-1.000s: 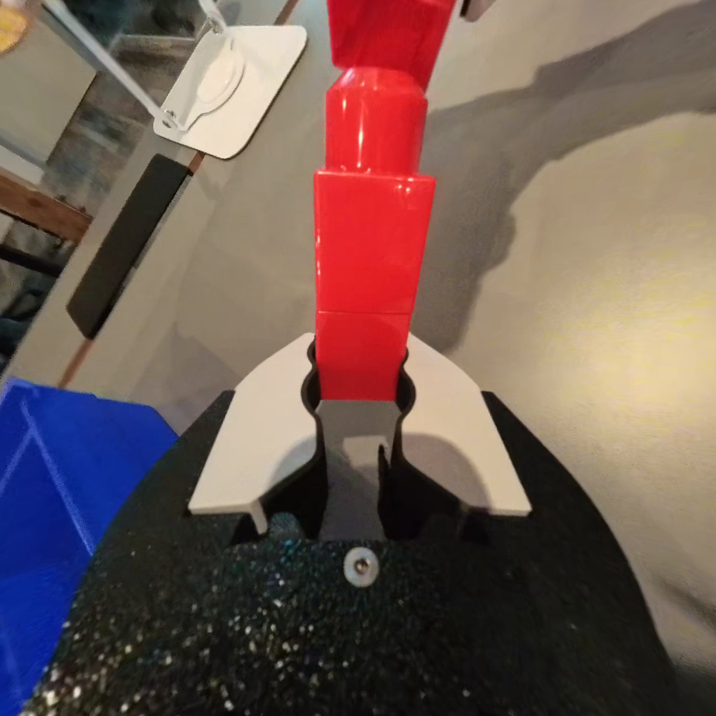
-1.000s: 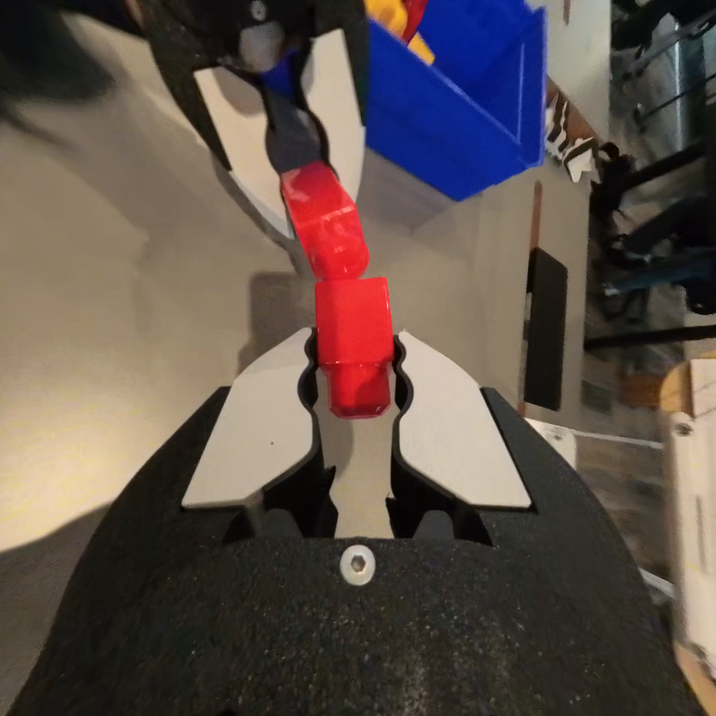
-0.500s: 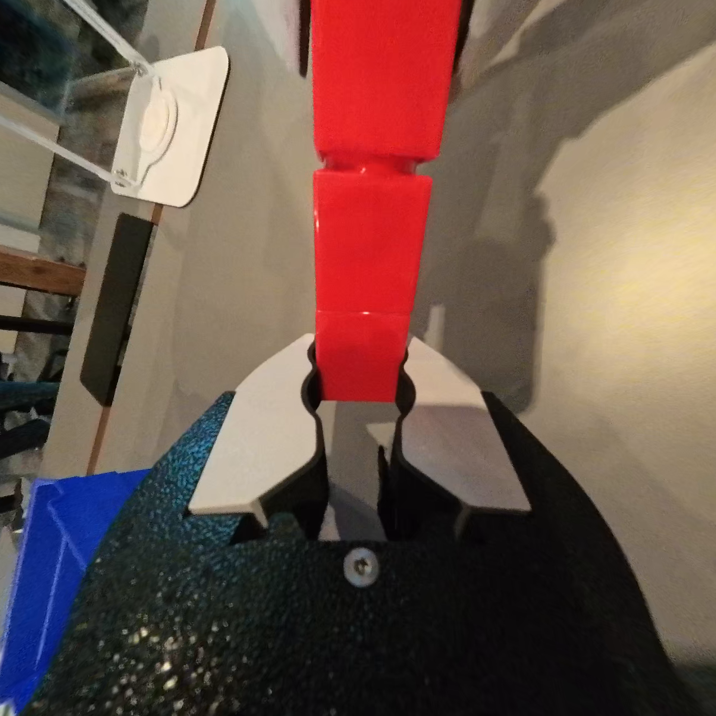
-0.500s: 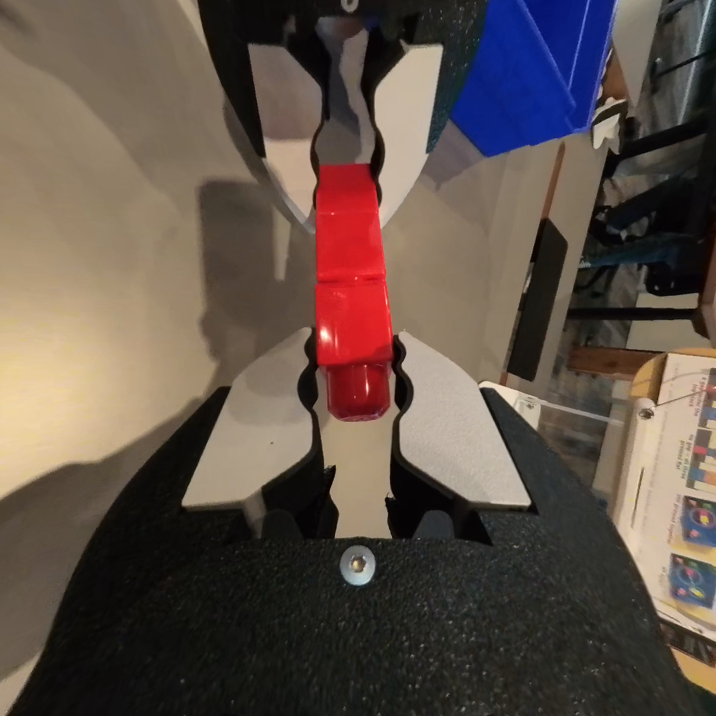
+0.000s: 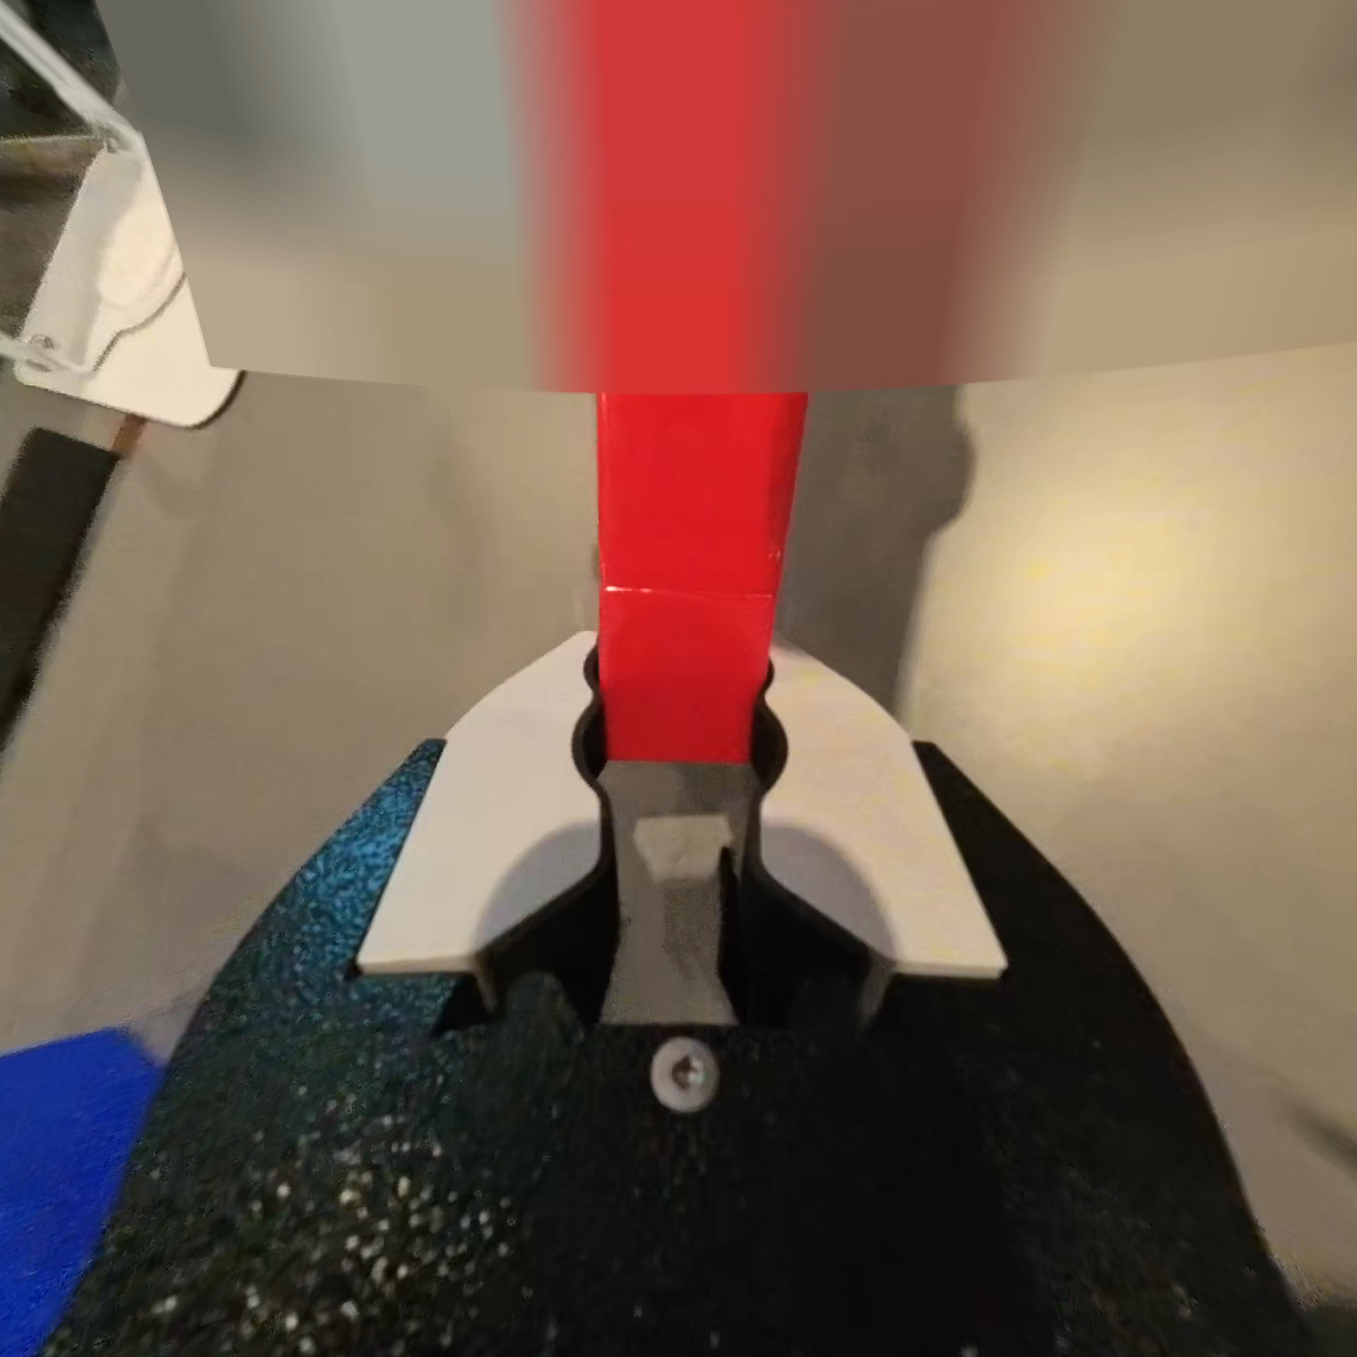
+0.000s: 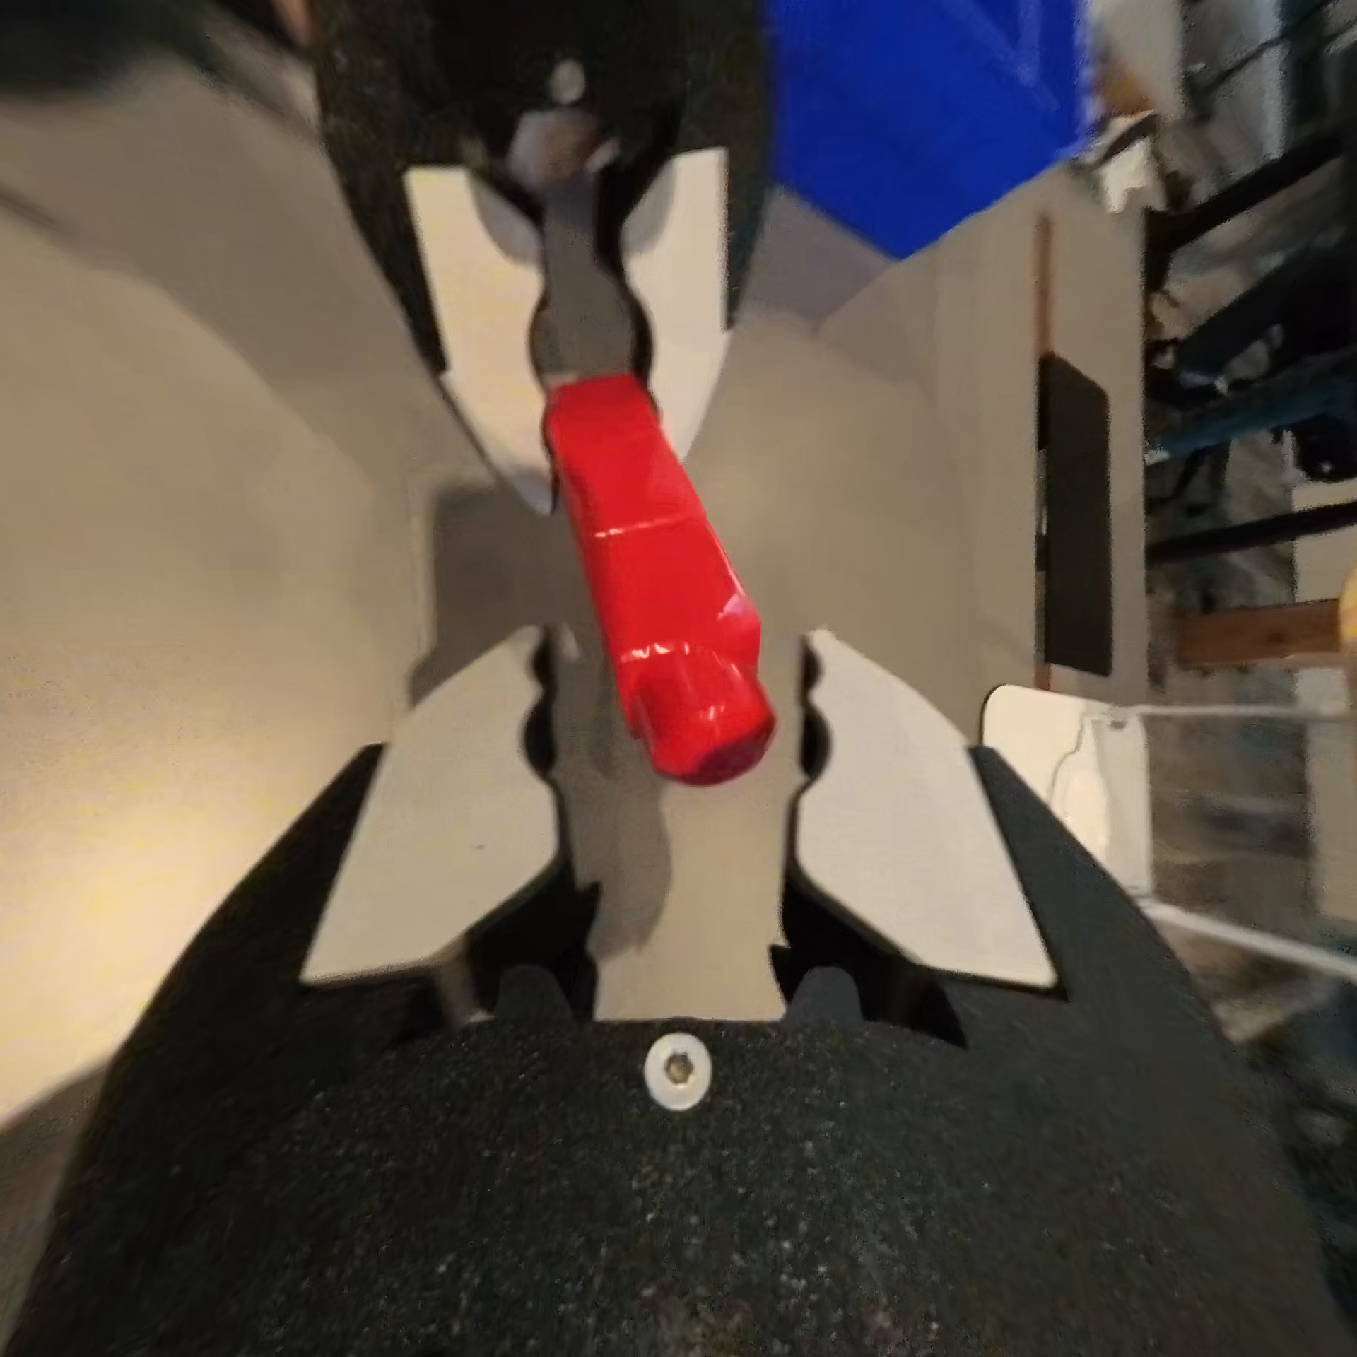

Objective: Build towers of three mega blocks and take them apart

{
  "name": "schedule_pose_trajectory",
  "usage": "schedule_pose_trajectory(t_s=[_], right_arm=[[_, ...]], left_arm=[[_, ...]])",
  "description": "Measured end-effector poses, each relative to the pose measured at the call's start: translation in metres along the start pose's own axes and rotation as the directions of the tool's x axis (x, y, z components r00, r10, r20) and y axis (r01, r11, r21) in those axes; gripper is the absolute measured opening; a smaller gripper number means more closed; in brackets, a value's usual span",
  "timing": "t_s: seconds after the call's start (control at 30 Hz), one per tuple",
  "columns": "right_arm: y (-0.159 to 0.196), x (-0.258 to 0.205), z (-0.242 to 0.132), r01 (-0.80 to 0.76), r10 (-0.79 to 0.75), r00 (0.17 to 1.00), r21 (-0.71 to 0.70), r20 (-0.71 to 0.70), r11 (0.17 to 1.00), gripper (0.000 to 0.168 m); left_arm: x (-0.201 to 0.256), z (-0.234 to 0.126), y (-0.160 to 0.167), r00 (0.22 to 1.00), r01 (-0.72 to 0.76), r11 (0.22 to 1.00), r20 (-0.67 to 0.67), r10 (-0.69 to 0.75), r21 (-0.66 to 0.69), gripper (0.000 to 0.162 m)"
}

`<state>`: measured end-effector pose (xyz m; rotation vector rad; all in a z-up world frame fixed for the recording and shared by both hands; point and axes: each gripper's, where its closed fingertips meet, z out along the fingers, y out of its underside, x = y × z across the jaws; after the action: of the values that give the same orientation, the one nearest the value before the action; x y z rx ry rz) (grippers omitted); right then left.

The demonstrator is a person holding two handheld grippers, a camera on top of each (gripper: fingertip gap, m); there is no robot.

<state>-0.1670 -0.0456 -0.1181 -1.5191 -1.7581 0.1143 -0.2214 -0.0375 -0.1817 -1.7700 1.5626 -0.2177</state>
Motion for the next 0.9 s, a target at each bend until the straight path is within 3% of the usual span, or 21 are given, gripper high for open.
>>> schedule_pose_trajectory(t_s=[0.03,0.07,0.17,0.27,0.4,0.7,0.73,0.8,0.9], right_arm=[[-0.003,0.005,-0.005,-0.100,0.100,0.995,0.081,0.001,0.992,0.085],[-0.008,0.006,-0.010,-0.206,0.202,0.979,0.175,0.042,0.963,0.089],[-0.030,0.007,-0.030,-0.402,0.360,0.916,0.400,0.177,0.824,0.079],[-0.046,0.007,-0.047,-0.451,0.395,0.892,0.510,0.220,0.733,0.067],[-0.048,0.001,-0.062,-0.461,0.403,0.886,0.537,0.230,0.707,0.049],[-0.010,-0.012,-0.099,-0.426,0.388,0.904,0.414,0.177,0.804,0.045],[-0.002,-0.007,-0.109,-0.397,0.375,0.917,0.397,0.134,0.828,0.045],[0.019,0.011,-0.142,-0.349,0.358,0.933,0.366,0.044,0.863,0.045],[0.079,0.054,-0.207,-0.358,0.398,0.913,0.294,-0.087,0.886,0.045]], left_arm=[[0.003,-0.001,-0.010,0.997,0.056,0.995,-0.049,-0.052,0.086,0.036],[0.008,-0.005,-0.024,0.987,0.119,0.974,-0.129,-0.095,0.195,0.036],[0.021,-0.023,-0.063,0.921,0.300,0.850,-0.365,-0.139,0.434,0.036],[0.027,-0.026,-0.084,0.902,0.327,0.801,-0.419,-0.106,0.501,0.036],[0.044,-0.012,-0.095,0.917,0.243,0.840,-0.398,-0.035,0.485,0.036],[0.062,0.009,-0.129,0.914,0.170,0.862,-0.404,0.043,0.478,0.039],[0.064,0.010,-0.136,0.905,0.185,0.859,-0.423,0.040,0.478,0.053],[0.061,0.013,-0.147,0.901,0.222,0.849,-0.433,0.009,0.479,0.100],[0.058,0.010,-0.158,0.905,0.249,0.799,-0.425,0.010,0.548,0.106]])
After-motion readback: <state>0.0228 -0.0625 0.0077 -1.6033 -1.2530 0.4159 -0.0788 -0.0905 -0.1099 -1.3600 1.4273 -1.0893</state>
